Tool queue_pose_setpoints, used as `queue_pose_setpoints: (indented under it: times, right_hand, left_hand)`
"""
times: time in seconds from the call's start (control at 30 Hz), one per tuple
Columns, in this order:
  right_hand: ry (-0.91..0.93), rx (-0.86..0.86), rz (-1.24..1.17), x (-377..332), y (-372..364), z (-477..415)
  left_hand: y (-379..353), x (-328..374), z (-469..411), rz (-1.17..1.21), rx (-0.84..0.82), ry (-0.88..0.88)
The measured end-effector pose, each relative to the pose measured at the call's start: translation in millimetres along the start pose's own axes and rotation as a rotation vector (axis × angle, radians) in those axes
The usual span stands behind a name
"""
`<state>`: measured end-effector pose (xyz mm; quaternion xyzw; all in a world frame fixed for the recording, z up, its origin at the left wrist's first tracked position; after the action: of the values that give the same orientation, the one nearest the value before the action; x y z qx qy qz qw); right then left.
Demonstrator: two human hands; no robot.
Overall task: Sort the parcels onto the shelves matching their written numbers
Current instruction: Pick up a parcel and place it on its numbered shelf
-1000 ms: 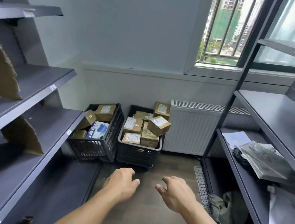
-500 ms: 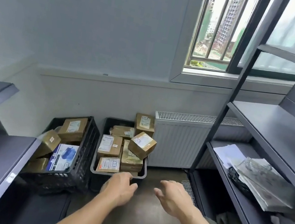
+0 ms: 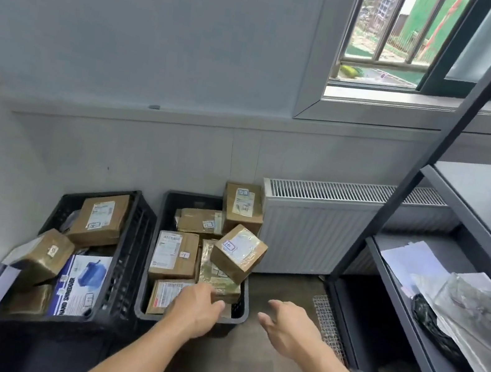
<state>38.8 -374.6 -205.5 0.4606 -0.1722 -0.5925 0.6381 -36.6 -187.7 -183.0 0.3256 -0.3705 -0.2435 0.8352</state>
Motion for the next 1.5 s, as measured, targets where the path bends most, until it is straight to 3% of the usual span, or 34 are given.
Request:
queue_pose_setpoints:
  times: [0.4, 0.83, 1.03, 1.27, 1.5]
  right_hand:
    - [-0.092, -0.182, -0.201, 8, 1, -175]
    - [-0.333, -0.222, -0.621, 11, -67, -265]
    - [-0.457, -0.173, -0.864, 7, -87, -275]
    - [-0.435, -0.144, -0.843, -4, -78, -265]
    - [-0.349, -0.059, -0.808, -31, -21, -231]
  left_hand:
    - [19, 18, -164, 0.026, -0.053, 0.128]
    - [-16, -9, -295, -0.046, -0.163, 0.183]
    - [-32, -24, -314, -0.001, -0.201, 0.169]
    - [-22, -28, -299, 0.065, -0.167, 0.157]
    - [23, -4, -260, 0.123, -0.099, 0.093]
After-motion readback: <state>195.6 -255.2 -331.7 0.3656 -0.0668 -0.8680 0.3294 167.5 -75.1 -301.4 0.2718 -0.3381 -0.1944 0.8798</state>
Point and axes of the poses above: each hand's wrist, its own z-axis away from the middle knuckle, its own y-axis out of the back of the hand, x = y × z, the point moved 8 cm from there along -z, towards the middle knuckle, and after that the axes turned 1 degree about -z, right-handed, at the moved point
